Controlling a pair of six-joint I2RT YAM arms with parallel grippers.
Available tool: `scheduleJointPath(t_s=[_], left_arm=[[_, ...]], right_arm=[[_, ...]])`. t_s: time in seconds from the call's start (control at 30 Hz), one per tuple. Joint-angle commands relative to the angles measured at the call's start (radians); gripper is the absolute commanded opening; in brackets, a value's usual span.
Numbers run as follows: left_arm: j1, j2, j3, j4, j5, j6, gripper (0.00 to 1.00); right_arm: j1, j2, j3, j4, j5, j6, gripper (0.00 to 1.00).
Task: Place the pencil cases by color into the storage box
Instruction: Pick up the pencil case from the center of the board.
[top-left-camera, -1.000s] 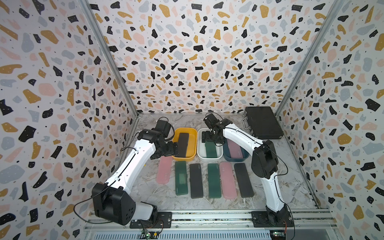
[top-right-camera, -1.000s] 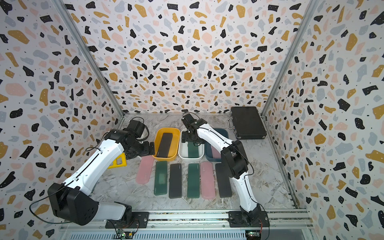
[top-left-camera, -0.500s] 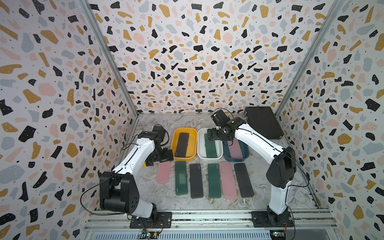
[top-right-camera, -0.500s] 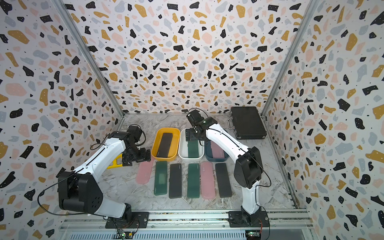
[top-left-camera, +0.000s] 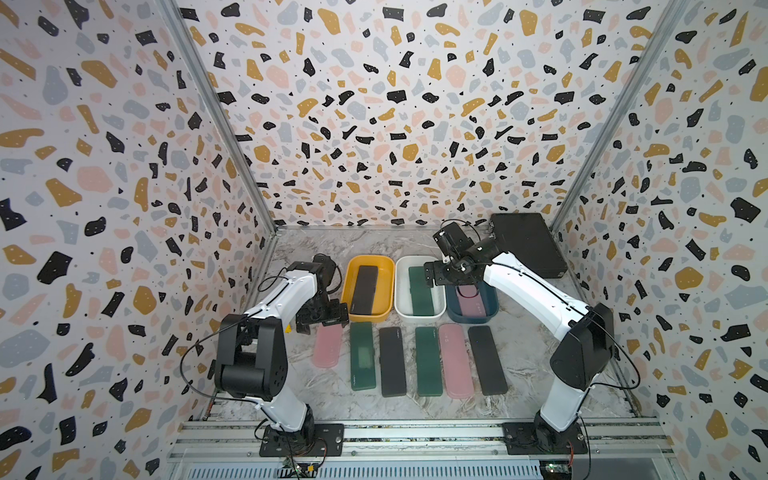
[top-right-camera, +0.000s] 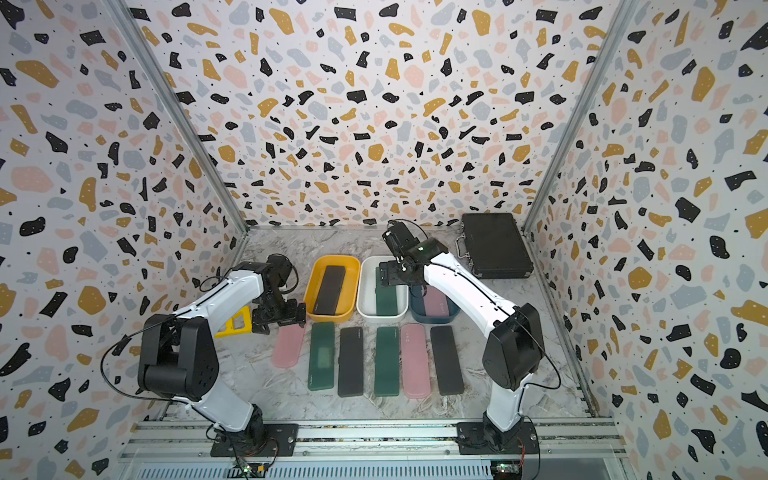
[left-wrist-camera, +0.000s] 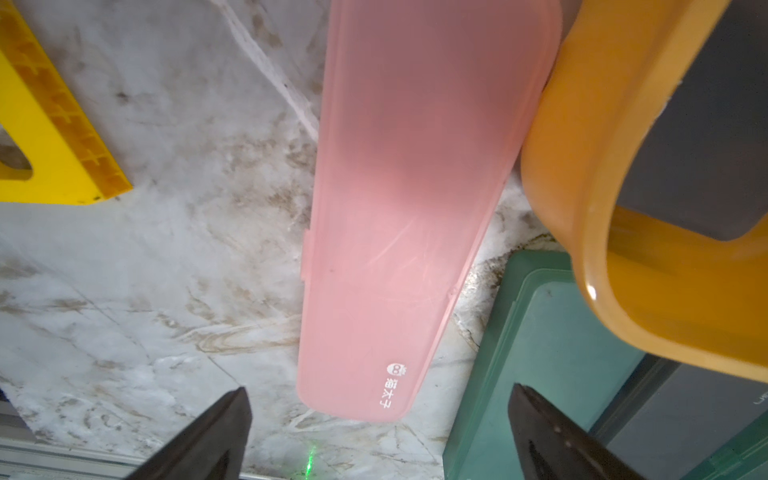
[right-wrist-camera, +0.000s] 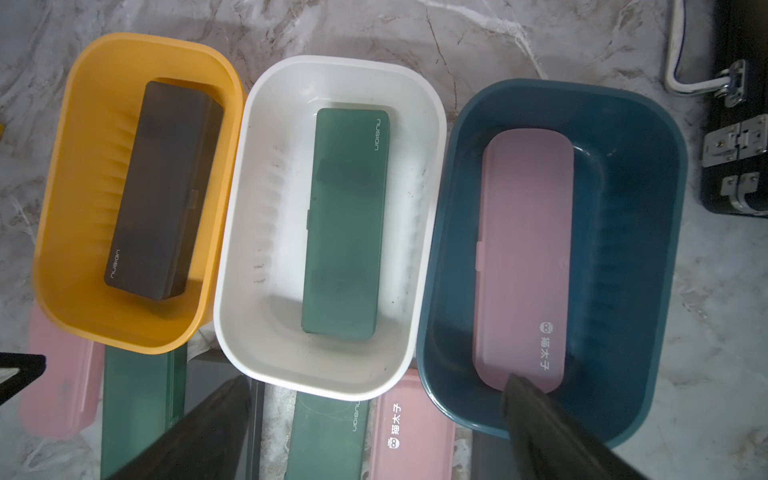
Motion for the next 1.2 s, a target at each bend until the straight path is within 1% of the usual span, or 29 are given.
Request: scheduleJointPath(t_s=[0.0,0.2,0.7,0.9,1.17], left_arm=[[0.006,0.019,-0.001,0.006,-0.007,0.016,1.00],[0.017,0.056,0.002,0.012,-0.013,0.018,1.00],[0.028,0.128,-0.020,0.039,0.024,0.032,1.00],[0.029,0.157,-0.019,0.041,0.012,0.031,1.00],[0.053,0.196,-0.022,0.045,0.006,0.029,1.00]], right_arm=[[-0.007,-0.045,-0.019,-0.002,0.010,-0.008,1.00],[-0.012,-0.059,-0.047,0.013,0.002,-0.003,1.00],[-0.029,-0.083,-0.086,0.037,-0.012,0.002,1.00],[-0.029,-0.085,-0.092,0.045,-0.019,0.005,1.00],[-0.031,-0.087,-0.097,0.047,-0.021,0.005,1.00]])
